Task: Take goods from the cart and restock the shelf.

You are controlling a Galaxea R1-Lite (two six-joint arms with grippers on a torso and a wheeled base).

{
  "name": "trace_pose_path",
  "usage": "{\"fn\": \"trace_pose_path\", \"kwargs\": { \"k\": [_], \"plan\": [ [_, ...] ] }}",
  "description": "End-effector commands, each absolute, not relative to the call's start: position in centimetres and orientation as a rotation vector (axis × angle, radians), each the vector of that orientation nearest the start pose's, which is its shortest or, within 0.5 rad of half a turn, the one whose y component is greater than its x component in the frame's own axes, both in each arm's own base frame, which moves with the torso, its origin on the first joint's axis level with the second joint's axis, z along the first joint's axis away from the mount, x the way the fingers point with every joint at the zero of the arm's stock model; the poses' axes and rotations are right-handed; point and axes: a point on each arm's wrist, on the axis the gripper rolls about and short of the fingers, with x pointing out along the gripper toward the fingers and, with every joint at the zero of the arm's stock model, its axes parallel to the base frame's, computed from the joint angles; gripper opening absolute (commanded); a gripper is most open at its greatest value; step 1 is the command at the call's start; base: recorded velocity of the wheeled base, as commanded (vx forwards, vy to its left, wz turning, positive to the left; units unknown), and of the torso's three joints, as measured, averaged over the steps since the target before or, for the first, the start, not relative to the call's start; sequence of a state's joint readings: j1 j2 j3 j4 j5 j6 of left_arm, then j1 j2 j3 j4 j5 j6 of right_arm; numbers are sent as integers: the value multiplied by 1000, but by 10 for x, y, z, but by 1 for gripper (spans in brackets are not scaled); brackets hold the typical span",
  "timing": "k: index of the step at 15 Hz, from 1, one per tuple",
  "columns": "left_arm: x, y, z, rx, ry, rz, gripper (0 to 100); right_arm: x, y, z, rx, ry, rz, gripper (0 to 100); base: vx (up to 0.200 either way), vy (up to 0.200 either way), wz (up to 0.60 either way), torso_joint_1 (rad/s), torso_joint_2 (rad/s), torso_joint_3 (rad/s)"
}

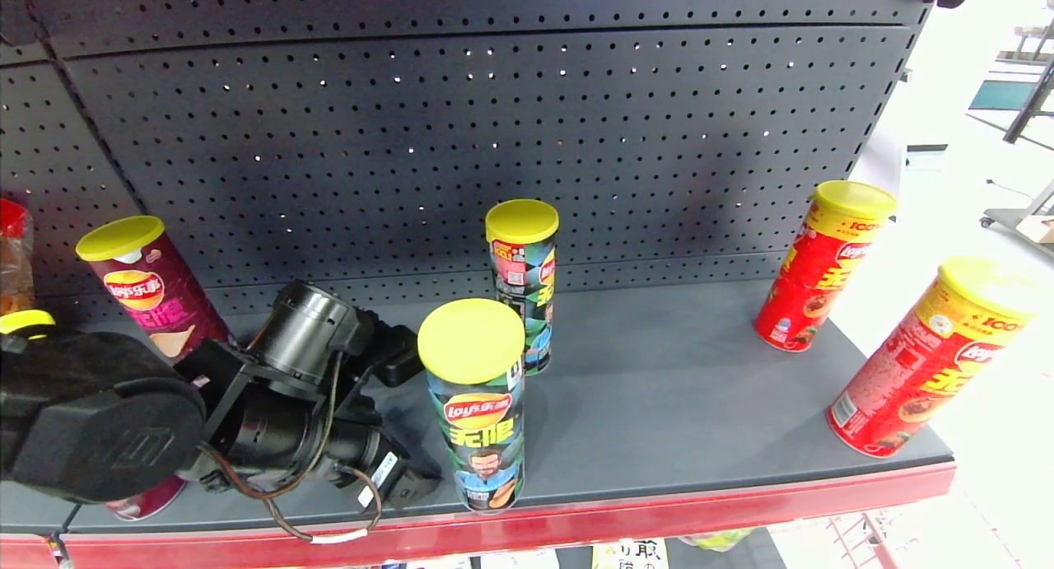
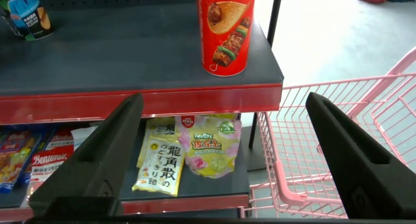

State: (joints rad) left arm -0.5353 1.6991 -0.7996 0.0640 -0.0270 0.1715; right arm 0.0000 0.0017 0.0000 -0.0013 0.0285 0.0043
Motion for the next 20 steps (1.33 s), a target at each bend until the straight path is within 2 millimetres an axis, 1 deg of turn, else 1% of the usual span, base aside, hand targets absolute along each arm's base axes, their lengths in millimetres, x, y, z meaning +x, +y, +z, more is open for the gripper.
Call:
{"fn": "trace_pose_path", "kwargs": {
  "k": [1, 15, 20],
  "plan": [
    [231, -138, 122, 400, 903, -600, 100, -23, 1, 76, 5, 0, 29, 100, 0, 0, 0, 0, 0, 0],
    [245, -159, 120, 415, 889, -635, 100, -23, 1, 76, 5, 0, 29, 100, 0, 0, 0, 0, 0, 0],
    [249, -163, 121, 415, 882, -637, 100, -23, 1, 76, 5, 0, 29, 100, 0, 0, 0, 0, 0, 0]
  ]
}}
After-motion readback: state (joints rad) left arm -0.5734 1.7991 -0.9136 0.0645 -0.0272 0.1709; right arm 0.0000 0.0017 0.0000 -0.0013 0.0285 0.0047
